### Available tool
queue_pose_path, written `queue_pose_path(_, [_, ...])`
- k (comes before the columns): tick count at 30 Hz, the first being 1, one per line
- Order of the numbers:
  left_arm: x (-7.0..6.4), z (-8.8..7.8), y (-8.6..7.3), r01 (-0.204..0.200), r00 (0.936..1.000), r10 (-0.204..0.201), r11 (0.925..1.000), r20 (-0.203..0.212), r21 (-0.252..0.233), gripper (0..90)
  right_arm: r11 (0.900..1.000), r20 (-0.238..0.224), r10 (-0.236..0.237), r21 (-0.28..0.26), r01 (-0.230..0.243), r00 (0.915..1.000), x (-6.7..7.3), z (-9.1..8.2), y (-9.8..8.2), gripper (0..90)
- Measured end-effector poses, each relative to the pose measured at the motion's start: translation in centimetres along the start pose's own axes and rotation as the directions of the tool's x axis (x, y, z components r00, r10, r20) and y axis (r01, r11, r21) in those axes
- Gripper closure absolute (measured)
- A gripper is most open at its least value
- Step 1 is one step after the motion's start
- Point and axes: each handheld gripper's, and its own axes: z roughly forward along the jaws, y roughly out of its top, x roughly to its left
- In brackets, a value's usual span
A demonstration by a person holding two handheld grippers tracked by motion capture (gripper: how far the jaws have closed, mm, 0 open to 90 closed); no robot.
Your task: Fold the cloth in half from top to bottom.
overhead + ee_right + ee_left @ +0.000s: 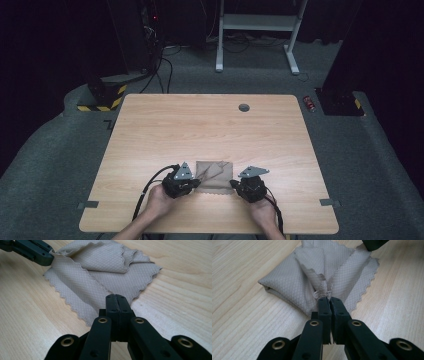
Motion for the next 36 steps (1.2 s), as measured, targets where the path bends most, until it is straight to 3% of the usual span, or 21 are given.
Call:
queue_pose_path(10, [-0.6,-0.1,-0.7,-0.016,0.9998,0.016,0.9999,-0.009,0.005,87.0,1.0,-0.004,-0.024,0.013,0.024,0.9997,0.6,0.1,-0.8,89.9])
queue_pose_path(23, [-0.8,0.1,-1.6,0.018,0.9998,-0.018,0.9998,-0.012,-0.013,83.9,0.999,-0.001,-0.028,0.019,0.028,0.9996,0.9,0.2,-1.2,88.3])
queue_pose_path(36, [-1.1,0.0,-2.0,0.028,0.9996,-0.028,0.9992,-0.007,-0.03,77.6,1.0,0.005,-0.004,-0.016,0.004,1.0,0.8,-0.3,0.2,83.2])
